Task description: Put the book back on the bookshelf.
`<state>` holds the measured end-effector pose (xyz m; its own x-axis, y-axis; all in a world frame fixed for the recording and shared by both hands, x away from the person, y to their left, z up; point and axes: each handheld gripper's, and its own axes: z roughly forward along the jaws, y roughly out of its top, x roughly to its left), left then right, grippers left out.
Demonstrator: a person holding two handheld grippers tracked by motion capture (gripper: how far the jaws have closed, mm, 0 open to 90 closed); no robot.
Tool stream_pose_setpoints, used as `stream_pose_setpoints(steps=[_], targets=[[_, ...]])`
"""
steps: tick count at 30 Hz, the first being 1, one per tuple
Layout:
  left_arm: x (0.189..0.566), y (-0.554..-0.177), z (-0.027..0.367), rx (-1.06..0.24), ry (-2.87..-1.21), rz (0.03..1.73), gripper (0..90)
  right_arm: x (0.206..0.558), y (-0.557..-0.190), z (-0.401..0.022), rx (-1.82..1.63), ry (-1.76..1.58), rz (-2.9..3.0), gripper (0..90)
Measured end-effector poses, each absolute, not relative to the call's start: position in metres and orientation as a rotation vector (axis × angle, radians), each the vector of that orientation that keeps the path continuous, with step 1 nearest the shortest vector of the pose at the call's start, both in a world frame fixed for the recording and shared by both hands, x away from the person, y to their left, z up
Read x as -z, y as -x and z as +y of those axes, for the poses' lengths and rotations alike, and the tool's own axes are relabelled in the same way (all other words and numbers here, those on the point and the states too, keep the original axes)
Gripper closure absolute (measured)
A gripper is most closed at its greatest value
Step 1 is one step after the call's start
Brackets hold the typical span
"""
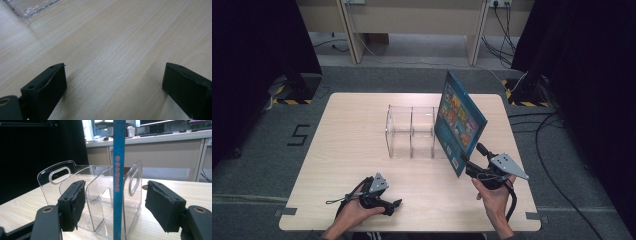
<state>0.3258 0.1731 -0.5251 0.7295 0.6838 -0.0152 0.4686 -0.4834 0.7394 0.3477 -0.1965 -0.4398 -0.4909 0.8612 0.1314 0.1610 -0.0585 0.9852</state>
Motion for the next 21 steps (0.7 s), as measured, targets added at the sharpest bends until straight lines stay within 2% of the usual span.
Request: stream_pose_setpoints(steps=[21], targets=[[0.525, -0.326, 0.173, -0.362, -2.171, 0.868, 4.6, 0.445, -0.332, -0.210, -1.607, -1.100, 1.677, 32.7]])
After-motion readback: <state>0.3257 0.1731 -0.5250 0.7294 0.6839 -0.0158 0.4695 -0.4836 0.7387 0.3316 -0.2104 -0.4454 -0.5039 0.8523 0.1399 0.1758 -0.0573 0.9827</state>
